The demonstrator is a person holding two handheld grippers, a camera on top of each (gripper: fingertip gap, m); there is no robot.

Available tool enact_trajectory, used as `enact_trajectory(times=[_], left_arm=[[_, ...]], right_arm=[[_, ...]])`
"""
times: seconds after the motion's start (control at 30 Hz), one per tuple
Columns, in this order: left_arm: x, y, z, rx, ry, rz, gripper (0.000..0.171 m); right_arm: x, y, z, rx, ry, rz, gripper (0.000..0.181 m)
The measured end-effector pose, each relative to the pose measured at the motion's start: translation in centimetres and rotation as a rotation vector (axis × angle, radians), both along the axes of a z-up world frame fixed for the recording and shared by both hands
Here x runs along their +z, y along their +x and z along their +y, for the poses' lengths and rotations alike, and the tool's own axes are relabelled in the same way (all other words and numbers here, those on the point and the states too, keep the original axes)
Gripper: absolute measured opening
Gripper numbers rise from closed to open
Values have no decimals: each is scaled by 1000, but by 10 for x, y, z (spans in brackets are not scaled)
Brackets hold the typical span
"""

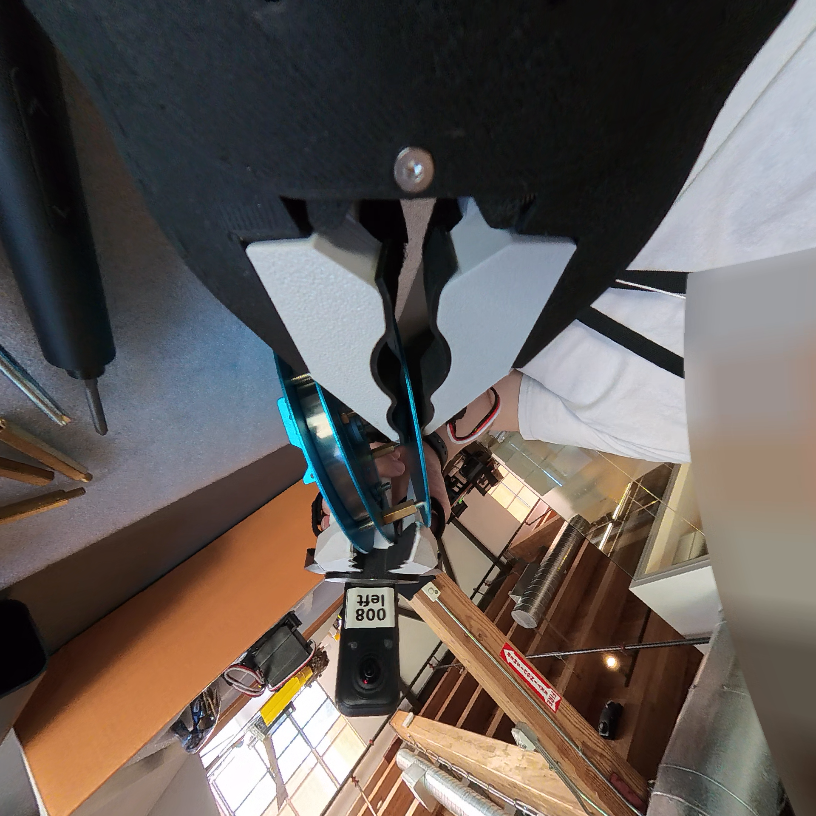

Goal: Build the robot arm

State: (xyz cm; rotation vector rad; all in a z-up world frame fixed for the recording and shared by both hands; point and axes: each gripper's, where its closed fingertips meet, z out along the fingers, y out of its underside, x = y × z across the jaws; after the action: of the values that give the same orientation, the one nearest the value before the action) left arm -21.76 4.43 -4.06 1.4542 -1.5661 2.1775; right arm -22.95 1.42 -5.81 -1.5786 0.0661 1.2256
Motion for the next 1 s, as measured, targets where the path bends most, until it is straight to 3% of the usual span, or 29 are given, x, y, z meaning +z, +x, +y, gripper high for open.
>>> enact_trajectory(times=[0.6,0.63,0.67,0.7,0.8,1.0], left_arm=[[5,-8,-4,-14,-13,-36,26],[12,-14,-8,-59,-48,-58,38],[17,-17,-9,-86,-77,-73,63],[16,-17,-9,-84,-71,-74,68],[11,-16,-11,-53,-5,-76,66],[-1,-12,-10,68,240,-78,34]], right_arm=[[1,-2,-5,63,9,-20,0],[1,-1,-6,55,13,-22,0],[1,0,-5,49,13,-15,0],[1,1,-5,51,10,-6,0],[0,1,-4,39,4,-14,0],[-1,-1,-4,-8,36,-109,2]])
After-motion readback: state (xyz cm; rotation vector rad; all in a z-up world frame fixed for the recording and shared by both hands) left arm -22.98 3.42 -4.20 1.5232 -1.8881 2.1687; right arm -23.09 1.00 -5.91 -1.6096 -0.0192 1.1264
